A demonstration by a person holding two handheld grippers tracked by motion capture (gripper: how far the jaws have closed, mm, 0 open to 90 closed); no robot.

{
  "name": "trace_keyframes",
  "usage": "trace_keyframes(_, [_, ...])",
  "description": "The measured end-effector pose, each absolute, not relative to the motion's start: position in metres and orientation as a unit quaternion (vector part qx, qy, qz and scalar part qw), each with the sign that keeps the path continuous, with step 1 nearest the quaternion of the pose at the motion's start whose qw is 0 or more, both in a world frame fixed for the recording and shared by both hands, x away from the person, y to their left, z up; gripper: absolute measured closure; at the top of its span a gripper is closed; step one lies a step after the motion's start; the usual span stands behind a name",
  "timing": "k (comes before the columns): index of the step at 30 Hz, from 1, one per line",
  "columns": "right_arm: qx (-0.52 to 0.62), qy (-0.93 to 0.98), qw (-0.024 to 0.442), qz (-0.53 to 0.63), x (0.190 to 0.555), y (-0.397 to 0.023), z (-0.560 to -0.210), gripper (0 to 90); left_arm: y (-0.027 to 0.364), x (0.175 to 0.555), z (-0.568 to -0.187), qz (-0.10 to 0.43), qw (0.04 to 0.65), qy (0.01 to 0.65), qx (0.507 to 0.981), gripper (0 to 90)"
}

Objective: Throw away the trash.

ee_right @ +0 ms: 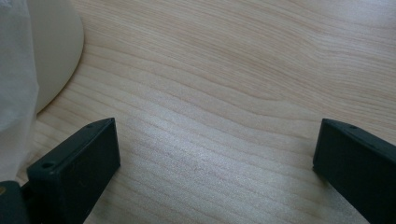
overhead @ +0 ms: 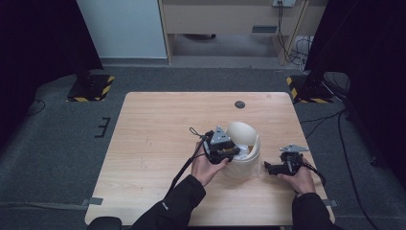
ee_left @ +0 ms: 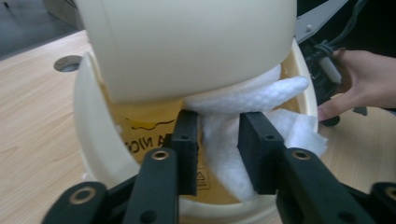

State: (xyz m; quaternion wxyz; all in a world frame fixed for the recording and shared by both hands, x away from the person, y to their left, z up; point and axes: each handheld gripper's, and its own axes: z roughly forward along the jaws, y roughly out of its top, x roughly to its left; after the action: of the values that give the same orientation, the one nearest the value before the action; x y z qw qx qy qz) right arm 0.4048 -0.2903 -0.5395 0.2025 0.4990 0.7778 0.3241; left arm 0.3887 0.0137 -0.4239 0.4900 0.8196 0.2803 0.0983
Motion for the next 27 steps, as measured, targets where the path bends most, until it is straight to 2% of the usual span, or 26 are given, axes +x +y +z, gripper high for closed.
trace_keyframes(3, [0.498, 0.778, 0.203, 0.324, 0.405, -0.29, -0.54, 0.7, 0.011, 0.388, -0.424, 0.099, 0.484, 0.281, 0.823, 53.4])
trace_keyframes(5, [0.499, 0.778, 0.202, 0.324, 0.405, -0.29, -0.539, 0.7, 0.011, 0.388, -0.424, 0.096, 0.486, 0.283, 0.821, 52.0])
trace_keyframes(27, [0.5, 0.777, 0.202, 0.325, 0.405, -0.29, -0.539, 0.7, 0.029, 0.378, -0.414, 0.066, 0.482, 0.306, 0.818, 46.1])
